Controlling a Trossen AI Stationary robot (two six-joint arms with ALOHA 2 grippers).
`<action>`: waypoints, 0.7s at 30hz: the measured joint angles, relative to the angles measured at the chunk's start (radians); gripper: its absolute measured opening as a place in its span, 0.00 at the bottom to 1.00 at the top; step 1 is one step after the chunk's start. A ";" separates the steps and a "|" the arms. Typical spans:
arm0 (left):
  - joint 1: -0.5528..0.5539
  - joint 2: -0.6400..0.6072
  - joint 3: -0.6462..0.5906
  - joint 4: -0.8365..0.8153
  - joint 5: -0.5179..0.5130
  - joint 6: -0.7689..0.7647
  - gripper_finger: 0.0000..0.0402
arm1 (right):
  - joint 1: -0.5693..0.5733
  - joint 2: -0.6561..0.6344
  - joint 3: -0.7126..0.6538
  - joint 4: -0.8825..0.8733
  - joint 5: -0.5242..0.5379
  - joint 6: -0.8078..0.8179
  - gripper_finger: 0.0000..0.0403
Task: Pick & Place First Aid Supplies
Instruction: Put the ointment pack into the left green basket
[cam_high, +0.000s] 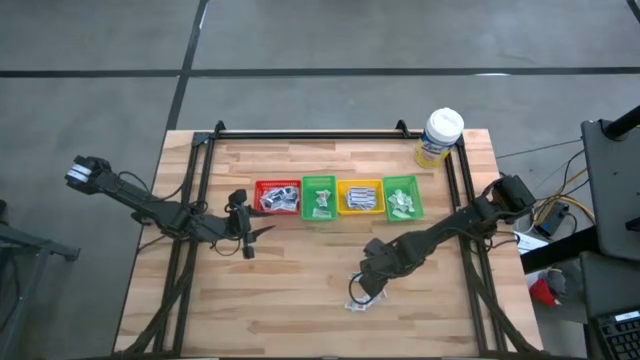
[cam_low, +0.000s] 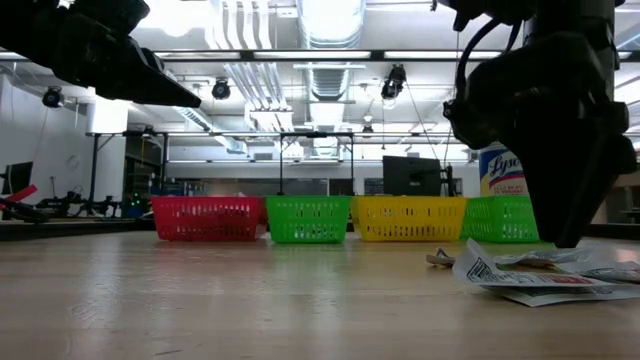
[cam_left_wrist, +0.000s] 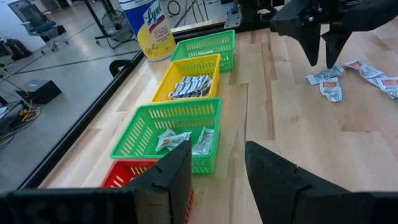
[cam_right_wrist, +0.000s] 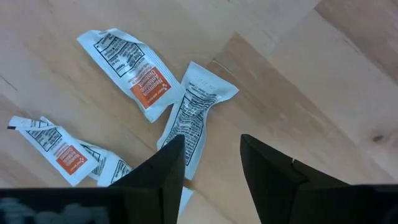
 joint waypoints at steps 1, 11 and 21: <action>0.000 0.000 0.000 0.000 0.000 0.000 0.38 | 0.000 0.000 -0.003 0.004 -0.001 0.005 0.38; 0.000 0.000 0.000 0.000 -0.009 0.000 0.38 | 0.000 0.000 -0.012 0.006 -0.001 0.013 0.36; 0.000 0.000 0.000 0.001 -0.012 0.000 0.38 | -0.004 0.055 -0.005 0.011 -0.029 0.008 0.36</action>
